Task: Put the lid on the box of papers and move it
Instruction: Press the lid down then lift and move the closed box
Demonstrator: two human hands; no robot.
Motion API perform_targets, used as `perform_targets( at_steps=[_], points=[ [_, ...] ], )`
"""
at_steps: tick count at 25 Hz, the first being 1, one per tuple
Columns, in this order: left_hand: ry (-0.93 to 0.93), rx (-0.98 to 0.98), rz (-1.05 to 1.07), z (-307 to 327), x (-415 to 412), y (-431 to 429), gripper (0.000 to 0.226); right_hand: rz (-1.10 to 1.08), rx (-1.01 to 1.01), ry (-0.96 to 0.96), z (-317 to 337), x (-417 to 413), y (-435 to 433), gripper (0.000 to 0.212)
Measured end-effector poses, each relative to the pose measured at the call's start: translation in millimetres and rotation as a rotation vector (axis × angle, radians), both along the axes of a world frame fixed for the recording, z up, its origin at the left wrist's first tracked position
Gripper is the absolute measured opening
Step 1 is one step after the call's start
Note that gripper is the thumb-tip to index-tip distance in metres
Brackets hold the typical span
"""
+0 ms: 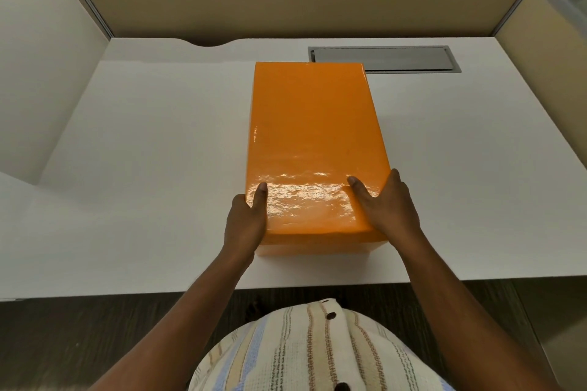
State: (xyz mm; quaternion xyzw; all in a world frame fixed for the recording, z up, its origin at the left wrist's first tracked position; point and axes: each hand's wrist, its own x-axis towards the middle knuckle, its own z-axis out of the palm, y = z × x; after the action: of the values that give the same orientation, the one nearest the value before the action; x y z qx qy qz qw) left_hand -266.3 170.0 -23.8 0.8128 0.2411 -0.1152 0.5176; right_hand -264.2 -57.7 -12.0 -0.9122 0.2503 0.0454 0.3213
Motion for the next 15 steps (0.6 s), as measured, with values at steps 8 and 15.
perform_targets(
  at_steps=[8, 15],
  points=[
    [-0.162, 0.196, 0.008, -14.2, -9.8, -4.9, 0.066, -0.088, -0.263, -0.093, -18.2, -14.3, 17.8, 0.088],
    [-0.162, 0.270, -0.004, -19.5, -7.4, -5.5, 0.064, -0.091, -0.331, -0.091, -20.9, -13.4, 21.2, 0.085]
  ],
)
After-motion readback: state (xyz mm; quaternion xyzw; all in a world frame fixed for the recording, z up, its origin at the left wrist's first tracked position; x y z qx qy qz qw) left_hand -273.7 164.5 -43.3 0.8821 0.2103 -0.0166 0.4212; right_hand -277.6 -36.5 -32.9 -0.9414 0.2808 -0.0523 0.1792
